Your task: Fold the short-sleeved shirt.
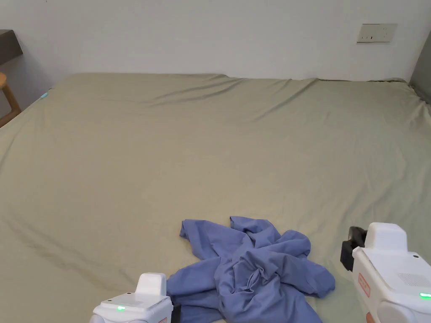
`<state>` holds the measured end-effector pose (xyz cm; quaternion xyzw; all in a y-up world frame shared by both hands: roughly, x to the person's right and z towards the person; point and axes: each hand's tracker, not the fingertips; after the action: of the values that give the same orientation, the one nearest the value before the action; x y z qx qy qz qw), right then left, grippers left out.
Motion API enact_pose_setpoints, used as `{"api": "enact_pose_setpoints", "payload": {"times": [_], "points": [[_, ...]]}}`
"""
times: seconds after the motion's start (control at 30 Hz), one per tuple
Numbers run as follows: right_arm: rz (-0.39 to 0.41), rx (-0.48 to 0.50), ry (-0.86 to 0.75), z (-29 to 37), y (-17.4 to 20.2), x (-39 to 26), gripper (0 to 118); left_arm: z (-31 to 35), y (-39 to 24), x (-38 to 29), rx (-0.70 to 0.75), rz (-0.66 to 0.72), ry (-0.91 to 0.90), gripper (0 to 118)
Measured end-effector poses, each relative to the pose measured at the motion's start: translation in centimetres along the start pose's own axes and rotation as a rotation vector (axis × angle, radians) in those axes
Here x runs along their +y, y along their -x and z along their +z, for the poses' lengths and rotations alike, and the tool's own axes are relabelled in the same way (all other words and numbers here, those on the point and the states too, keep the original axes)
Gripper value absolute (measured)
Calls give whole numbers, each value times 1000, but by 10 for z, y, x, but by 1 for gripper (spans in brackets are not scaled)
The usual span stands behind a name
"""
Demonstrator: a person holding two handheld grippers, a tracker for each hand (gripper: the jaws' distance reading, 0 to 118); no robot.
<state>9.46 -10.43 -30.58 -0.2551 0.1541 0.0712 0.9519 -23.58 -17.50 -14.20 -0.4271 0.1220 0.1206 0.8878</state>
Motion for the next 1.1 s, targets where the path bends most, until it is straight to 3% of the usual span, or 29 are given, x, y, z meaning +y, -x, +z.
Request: {"api": "enact_pose_setpoints", "payload": {"times": [0.07,0.13,0.27,0.37,0.4,0.47,0.5,0.53,0.67,0.87,0.97,1.1], "points": [[-29,25,102,-30,-2,-10,32,9,2,3,-54,1,-37,5],[-49,57,219,-58,-2,-20,68,16,5,6,-68,-4,-56,4],[-42,81,359,-100,4,-39,97,23,8,7,-92,-6,-74,3],[-15,90,425,-116,11,-56,95,23,7,6,-96,-7,-72,3],[-17,105,424,-117,12,-60,89,23,7,5,-98,-7,-73,3],[-11,152,440,-117,13,-65,49,24,7,5,-101,-3,-74,3],[-15,175,431,-115,15,-65,37,24,7,5,-104,1,-75,3],[-9,165,417,-110,17,-62,17,25,7,6,-107,7,-79,3],[101,148,338,-85,27,-42,14,23,12,25,-129,39,-99,3],[90,128,105,-27,1,47,14,46,22,72,-184,138,-201,3],[76,122,-14,-3,-20,109,14,66,31,120,-140,113,-307,3],[115,80,-154,24,-38,187,14,102,54,201,-71,123,-443,3]]}}
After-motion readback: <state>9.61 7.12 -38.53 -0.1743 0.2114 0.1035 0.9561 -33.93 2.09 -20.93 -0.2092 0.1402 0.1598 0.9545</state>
